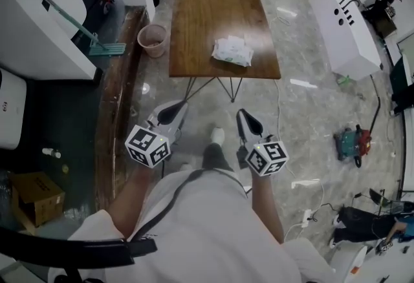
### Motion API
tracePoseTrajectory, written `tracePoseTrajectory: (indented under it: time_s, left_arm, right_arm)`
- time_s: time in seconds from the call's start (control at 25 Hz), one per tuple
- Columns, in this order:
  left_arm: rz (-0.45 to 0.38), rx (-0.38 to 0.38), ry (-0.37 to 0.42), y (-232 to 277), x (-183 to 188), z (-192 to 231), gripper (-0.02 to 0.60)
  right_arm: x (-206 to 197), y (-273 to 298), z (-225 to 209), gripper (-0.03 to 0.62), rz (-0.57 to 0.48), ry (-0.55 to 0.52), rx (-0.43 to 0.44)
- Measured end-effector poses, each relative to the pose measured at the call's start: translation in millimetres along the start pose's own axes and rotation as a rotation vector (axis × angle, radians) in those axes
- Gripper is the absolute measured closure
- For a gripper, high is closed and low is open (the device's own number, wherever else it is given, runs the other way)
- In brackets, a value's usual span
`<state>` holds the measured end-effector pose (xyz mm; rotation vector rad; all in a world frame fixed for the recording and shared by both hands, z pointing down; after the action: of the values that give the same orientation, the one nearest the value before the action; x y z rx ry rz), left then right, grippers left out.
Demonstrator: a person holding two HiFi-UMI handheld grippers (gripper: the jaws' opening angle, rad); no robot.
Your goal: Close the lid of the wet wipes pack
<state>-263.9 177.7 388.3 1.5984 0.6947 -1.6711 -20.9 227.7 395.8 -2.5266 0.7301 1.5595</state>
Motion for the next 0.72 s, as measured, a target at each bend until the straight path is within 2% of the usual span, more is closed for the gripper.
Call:
tracePoseTrajectory:
  time_s: [0.16, 0.32, 0.72]
  left_arm:
    - [0.014, 0.046, 0.036, 19.7, 2.3, 12.1, 0.58]
    - [0.016, 0.075, 0.023, 50.3, 4.0, 24.7, 0.581]
    - [0.008, 0.112, 0.033, 161.3, 33.1, 47.5, 0.58]
  right_arm:
    - [10.6, 25.1, -13.2, 0.586, 0.011, -0.008, 0.042]
    - [25.3, 50.6, -37.5, 0.586, 0.027, -0.006, 0.077]
    - [92.2, 108.0, -124.0, 0.586, 0.065, -0.012, 0.133]
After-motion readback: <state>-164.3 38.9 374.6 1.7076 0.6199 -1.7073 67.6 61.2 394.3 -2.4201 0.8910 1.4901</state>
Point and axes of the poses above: the fingertips, and each gripper's own axes: y forward along the fingers, z to its left, x out of its top, the point moved 7 cm from there along -y, backward along the fingers, and after that the axes turned 12 degrees about y, right-handed, at the moved point
